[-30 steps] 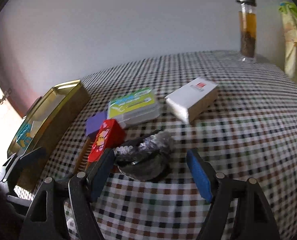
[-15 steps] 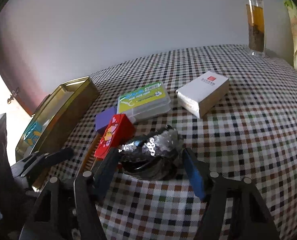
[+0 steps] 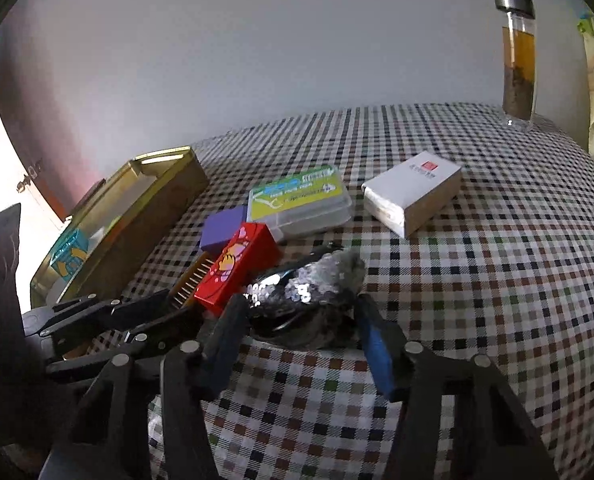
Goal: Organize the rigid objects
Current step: 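Grasp the brown comb with the left tool while the right tool grasps the grey sequined pouch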
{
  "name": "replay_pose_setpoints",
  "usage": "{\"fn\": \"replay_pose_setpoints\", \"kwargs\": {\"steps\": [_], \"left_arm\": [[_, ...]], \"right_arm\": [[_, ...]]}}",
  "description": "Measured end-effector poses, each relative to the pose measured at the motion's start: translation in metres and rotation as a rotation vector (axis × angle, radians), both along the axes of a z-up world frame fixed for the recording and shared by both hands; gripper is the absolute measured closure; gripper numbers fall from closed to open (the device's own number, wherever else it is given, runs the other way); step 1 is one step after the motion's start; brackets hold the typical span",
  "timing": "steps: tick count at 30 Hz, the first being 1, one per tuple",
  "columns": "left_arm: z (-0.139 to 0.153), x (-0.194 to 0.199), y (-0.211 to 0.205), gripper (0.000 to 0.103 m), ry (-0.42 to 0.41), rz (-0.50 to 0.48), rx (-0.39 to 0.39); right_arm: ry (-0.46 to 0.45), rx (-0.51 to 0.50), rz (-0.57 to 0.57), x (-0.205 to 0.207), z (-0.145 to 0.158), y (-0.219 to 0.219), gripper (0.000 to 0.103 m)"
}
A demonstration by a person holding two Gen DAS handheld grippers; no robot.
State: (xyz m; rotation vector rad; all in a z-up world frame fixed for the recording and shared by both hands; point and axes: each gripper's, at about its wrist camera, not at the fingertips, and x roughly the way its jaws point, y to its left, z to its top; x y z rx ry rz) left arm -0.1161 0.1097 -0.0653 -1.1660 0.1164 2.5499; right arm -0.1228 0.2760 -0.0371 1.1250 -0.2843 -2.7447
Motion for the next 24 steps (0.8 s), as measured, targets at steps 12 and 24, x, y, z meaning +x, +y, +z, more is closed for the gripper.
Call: {"fn": "replay_pose_setpoints", "kwargs": {"steps": [12, 24], "left_arm": [[0.0, -0.003, -0.007, 0.079, 0.005, 0.029, 0.03], [-0.001, -0.006, -0.005, 0.08, -0.011, 0.032, 0.05]], "right_arm": [[-0.02, 0.086, -0.045, -0.002, -0.002, -0.007, 0.027], [-0.089, 0.148, -0.018, -0.016, -0.012, -0.017, 0.026]]}}
